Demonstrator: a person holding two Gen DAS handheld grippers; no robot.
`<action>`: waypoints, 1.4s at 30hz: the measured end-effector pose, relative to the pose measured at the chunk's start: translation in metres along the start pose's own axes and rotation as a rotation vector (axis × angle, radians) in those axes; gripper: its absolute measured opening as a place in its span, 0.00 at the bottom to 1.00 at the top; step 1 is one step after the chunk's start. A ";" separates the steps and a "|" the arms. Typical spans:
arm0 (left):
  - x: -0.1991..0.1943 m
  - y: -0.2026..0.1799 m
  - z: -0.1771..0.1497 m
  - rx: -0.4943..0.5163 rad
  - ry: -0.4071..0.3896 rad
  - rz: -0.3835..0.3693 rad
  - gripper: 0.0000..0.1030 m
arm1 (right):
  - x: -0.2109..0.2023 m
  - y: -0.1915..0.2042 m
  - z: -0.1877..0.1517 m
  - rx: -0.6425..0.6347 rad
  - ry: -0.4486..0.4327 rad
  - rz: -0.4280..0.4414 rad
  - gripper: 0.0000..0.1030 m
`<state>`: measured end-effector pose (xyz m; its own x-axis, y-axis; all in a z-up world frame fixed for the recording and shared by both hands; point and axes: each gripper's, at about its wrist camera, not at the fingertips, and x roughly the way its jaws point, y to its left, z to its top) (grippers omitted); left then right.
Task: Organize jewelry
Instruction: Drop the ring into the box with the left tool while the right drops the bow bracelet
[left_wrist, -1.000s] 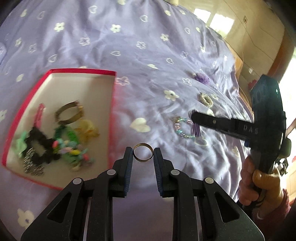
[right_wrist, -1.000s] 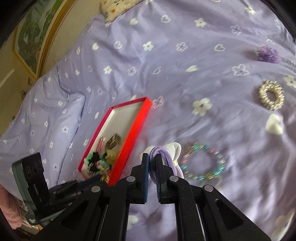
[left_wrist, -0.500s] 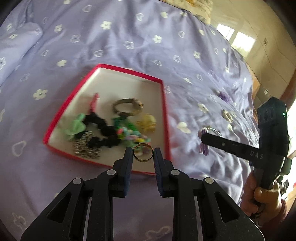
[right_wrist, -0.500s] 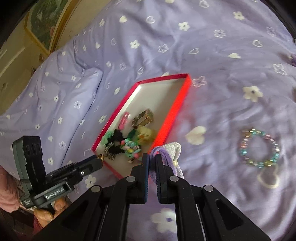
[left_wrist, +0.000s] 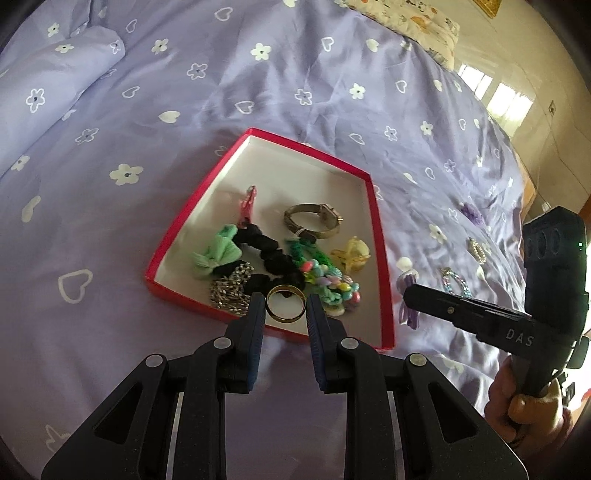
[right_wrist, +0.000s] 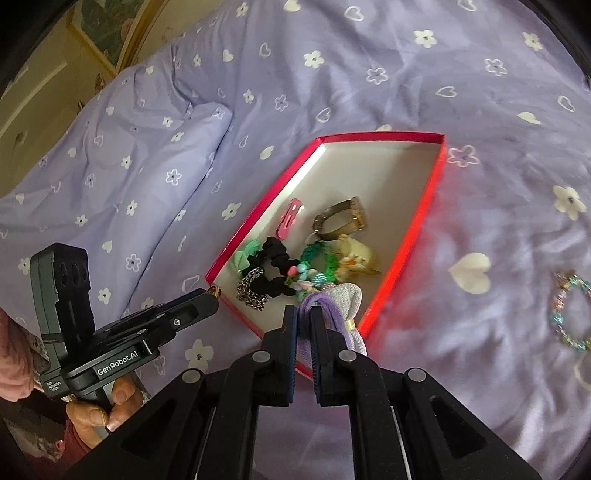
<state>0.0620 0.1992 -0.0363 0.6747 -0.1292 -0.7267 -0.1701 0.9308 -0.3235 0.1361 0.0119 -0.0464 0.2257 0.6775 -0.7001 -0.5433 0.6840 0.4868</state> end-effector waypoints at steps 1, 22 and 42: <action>0.001 0.002 0.001 -0.002 0.000 0.004 0.20 | 0.005 0.002 0.002 -0.006 0.007 0.000 0.06; 0.053 0.022 0.027 0.024 0.039 0.077 0.20 | 0.081 0.010 0.041 -0.071 0.099 -0.040 0.08; 0.058 0.030 0.021 0.006 0.070 0.068 0.20 | 0.074 0.000 0.034 -0.028 0.090 -0.011 0.23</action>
<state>0.1108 0.2271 -0.0754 0.6100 -0.0888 -0.7874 -0.2093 0.9403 -0.2682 0.1804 0.0709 -0.0800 0.1585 0.6419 -0.7503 -0.5635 0.6828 0.4651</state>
